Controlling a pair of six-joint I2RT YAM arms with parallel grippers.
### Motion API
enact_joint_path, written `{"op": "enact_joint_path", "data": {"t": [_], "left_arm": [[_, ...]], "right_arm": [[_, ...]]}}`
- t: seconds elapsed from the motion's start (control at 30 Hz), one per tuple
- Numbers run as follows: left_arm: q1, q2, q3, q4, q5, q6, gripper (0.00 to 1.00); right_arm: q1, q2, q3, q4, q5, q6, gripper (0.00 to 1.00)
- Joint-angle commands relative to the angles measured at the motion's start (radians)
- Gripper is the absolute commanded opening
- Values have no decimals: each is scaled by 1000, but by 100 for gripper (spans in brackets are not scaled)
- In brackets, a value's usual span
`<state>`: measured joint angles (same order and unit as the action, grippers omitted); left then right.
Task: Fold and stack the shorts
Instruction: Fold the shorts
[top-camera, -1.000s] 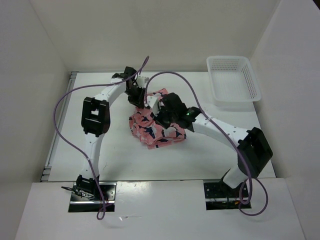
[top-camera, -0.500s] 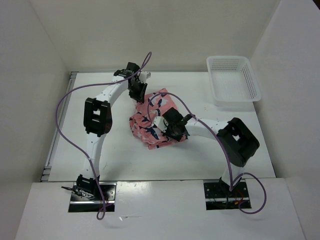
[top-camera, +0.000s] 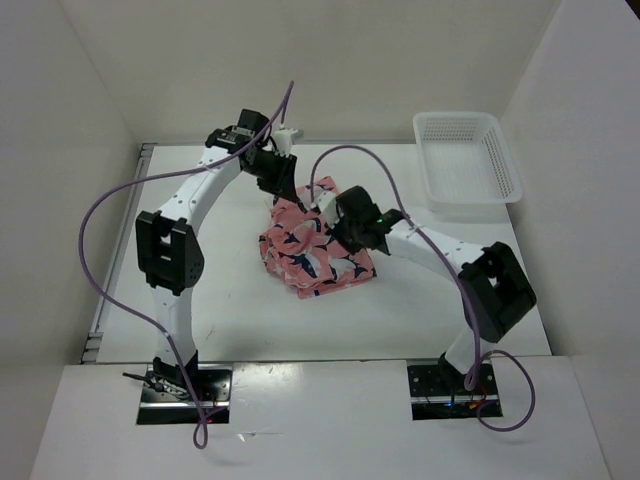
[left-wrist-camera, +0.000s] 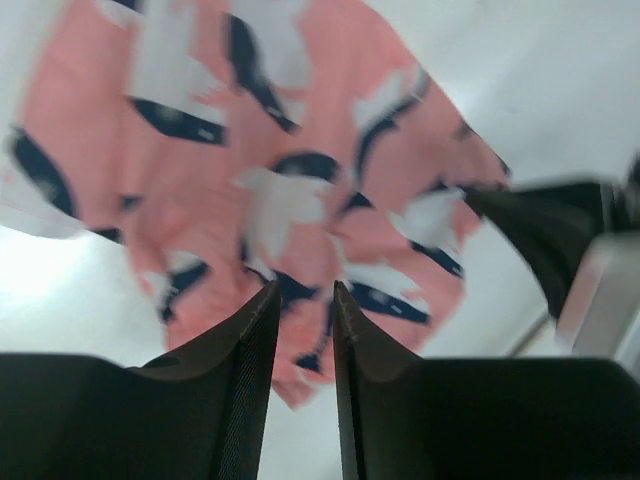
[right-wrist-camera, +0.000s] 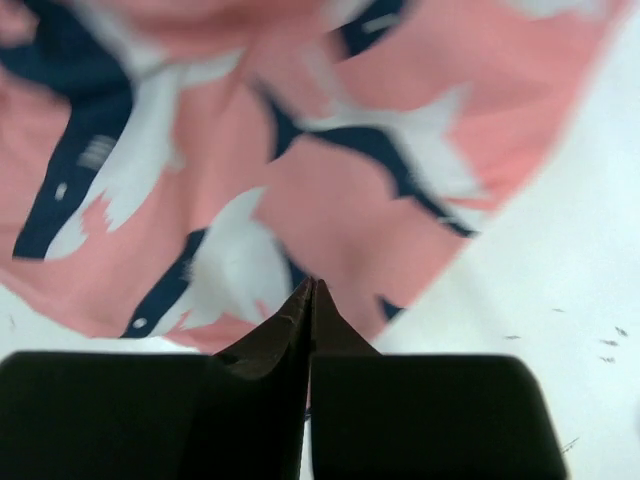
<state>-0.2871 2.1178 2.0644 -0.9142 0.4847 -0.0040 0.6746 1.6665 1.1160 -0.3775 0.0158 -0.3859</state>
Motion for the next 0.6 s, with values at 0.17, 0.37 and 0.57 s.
{"op": "enact_joint_path", "data": {"t": [0.17, 0.37, 0.57], "left_arm": [[-107, -101, -312, -71, 97, 4, 35], [-155, -101, -519, 61, -3, 4, 35], [-210, -81, -613, 138, -135, 4, 35]], "right_arm": [[-130, -34, 41, 37, -115, 186, 14], [-247, 12, -59, 37, -187, 211, 30], [-247, 22, -136, 58, -243, 197, 35]]}}
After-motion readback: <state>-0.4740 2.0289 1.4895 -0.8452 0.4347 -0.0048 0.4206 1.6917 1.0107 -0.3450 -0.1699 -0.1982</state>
